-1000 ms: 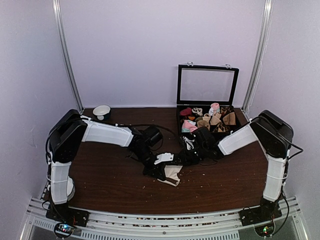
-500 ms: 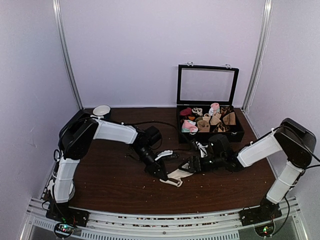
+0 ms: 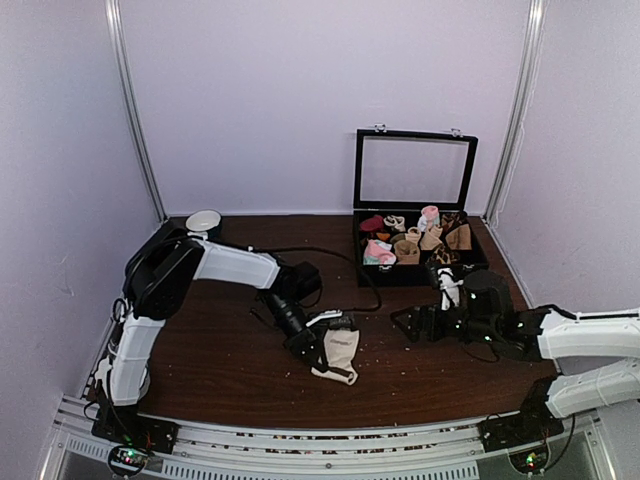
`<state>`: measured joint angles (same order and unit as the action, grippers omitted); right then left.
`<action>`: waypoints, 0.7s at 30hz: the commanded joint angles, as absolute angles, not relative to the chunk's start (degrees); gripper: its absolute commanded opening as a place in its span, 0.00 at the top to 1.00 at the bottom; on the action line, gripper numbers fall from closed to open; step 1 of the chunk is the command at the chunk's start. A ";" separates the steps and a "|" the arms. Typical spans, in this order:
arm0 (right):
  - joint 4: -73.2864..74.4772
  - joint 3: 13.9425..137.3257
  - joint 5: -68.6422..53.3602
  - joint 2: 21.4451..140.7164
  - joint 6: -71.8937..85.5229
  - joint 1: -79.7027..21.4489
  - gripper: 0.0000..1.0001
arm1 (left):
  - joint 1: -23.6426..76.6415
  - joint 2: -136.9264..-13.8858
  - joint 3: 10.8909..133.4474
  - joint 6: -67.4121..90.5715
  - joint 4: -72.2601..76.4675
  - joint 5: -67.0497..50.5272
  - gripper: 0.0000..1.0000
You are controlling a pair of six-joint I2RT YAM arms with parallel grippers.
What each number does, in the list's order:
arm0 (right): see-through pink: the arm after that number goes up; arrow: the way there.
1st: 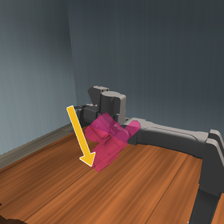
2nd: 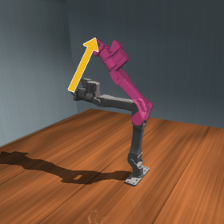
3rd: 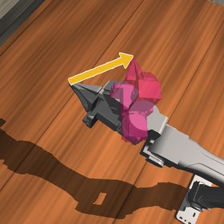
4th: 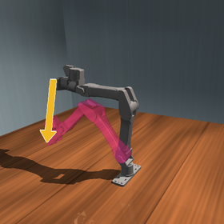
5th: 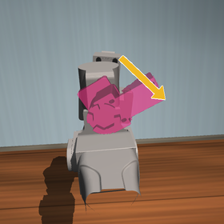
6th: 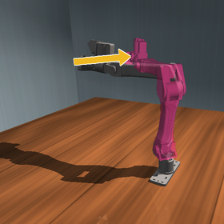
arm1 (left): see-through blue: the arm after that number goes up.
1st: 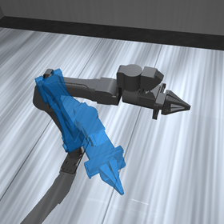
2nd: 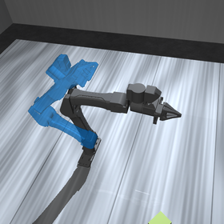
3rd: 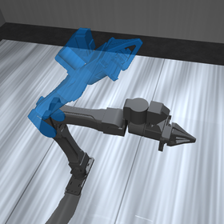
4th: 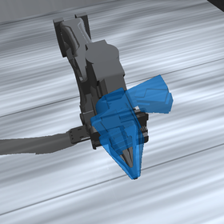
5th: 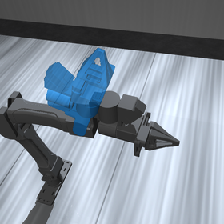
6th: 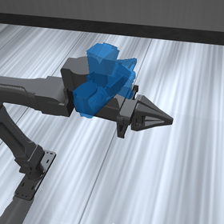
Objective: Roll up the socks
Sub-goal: Roll the sock at the center of the board.
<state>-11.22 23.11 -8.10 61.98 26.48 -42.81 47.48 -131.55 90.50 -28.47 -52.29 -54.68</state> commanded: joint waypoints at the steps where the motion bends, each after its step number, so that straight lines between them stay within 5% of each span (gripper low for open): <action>1: -13.65 16.53 2.23 57.13 40.45 -40.07 0.00 | 46.59 -135.43 89.32 -28.29 -56.16 -53.04 1.00; 5: -30.30 10.57 -6.66 57.43 31.36 -42.18 0.05 | 44.94 -136.51 89.30 -27.51 -56.34 -54.83 1.00; 9: -21.52 15.87 1.89 59.83 10.96 -55.75 0.15 | 44.11 -138.11 90.24 -28.61 -58.11 -54.25 1.00; 15: -17.56 23.79 8.93 71.08 -7.61 -71.21 0.17 | 43.40 -139.88 91.08 -29.10 -58.89 -53.68 1.00; 21: -13.20 34.57 12.47 87.71 -20.41 -78.74 0.36 | 43.02 -141.18 91.76 -29.91 -59.59 -52.23 1.00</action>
<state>-16.80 30.57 7.44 81.08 -7.90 -76.16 44.01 -136.84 92.75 -28.21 -59.72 -62.83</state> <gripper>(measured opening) 0.677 0.025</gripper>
